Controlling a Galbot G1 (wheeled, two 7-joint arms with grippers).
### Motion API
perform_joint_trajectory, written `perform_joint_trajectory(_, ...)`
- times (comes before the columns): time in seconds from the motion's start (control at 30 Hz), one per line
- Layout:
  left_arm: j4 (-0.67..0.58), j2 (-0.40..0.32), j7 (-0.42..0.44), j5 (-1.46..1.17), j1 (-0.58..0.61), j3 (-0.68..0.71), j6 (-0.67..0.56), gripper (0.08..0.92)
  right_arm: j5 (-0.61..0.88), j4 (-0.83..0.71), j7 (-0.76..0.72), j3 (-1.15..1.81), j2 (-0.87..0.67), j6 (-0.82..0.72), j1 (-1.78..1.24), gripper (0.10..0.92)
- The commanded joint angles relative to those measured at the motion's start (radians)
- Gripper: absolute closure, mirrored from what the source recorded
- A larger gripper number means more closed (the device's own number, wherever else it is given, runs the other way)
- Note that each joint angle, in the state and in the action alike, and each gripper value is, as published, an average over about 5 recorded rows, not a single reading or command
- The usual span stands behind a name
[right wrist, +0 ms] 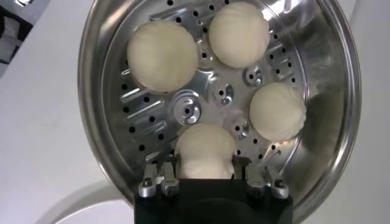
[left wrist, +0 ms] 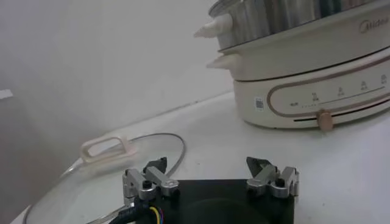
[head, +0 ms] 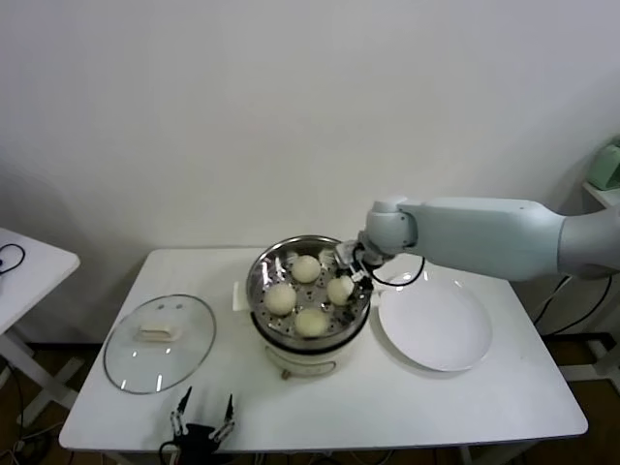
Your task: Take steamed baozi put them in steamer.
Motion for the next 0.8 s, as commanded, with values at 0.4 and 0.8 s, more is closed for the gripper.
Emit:
perform_joint_trajectory(0.4,-0.022,0.004,0.002,-0.003,0.01,-0.007,0.004,0.177,0.37,0.04,-0.031,-0.065,-0.125,0.01,0.316,0.203)
perform_joint_trajectory(0.8,-0.024,0.015,0.003,-0.014,0.007,-0.004,0.007,0.177,0.36,0.195,0.42,0.499,-0.522,0.008,-0.176,0.203)
